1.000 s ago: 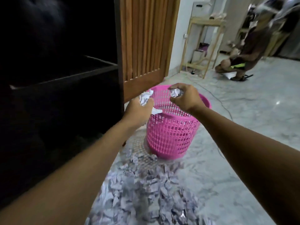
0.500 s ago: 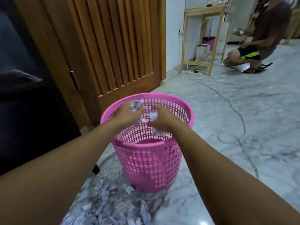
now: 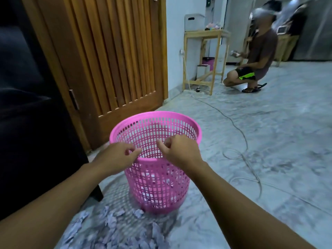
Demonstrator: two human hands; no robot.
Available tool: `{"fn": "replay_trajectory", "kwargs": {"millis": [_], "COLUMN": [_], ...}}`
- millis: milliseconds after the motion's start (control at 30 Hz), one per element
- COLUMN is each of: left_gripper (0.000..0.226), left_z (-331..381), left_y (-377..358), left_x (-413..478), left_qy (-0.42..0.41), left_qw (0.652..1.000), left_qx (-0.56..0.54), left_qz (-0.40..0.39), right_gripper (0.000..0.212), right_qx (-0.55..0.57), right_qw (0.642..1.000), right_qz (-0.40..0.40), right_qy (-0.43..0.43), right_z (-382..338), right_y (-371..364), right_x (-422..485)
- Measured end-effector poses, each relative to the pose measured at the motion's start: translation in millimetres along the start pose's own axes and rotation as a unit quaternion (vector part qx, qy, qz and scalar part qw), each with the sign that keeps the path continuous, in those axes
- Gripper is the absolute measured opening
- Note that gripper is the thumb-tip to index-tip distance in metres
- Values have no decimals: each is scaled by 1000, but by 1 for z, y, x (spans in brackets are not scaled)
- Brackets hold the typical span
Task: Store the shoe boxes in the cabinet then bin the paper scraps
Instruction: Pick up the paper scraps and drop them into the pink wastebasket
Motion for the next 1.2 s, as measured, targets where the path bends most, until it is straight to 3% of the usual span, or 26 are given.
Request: {"fn": "replay_trajectory", "kwargs": {"millis": [133, 233, 333, 433, 567, 633, 767, 1000, 1200], "left_gripper": [58, 71, 69, 68, 71, 72, 73, 90, 96], "left_z": [10, -5, -23, -43, -64, -73, -85, -83, -94], "left_y": [4, -20, -59, -115, -173, -193, -214, -237, -238], "left_x": [-37, -80, -124, -163, -211, -231, -260, -294, -288], "left_qy": [-72, -36, -5, 52, 80, 74, 37, -40, -30], "left_qw": [995, 994, 995, 995, 987, 982, 979, 957, 968], "left_qx": [-28, -46, -69, -80, -40, -29, -9, 50, 45], "left_qz": [64, 89, 79, -20, -134, -170, -199, -283, -245], "right_gripper": [32, 37, 43, 52, 94, 113, 122, 102, 49], "right_qx": [-30, -12, 0, -14, -18, -29, -25, -50, 1], "right_qw": [988, 980, 987, 991, 980, 975, 970, 970, 971], "right_qz": [151, 196, 150, 71, -88, -151, -218, -236, -234], "right_qy": [15, -21, -61, -116, -178, -158, -104, 26, 57], "right_z": [-15, -16, -4, 18, 43, 45, 43, 22, -8], "right_y": [7, -23, -79, -134, -195, -212, -227, -242, -260], "right_x": [-61, -132, -213, -297, -371, -379, -361, -322, -315]}}
Point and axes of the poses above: each hand's wrist, its own x-axis towards the middle knuckle, its own y-axis out of the back of the hand, z = x × y, the point moved 10 cm from there along x, towards the middle knuckle, and after that the axes turned 3 degrees about y, right-handed, at the moved point
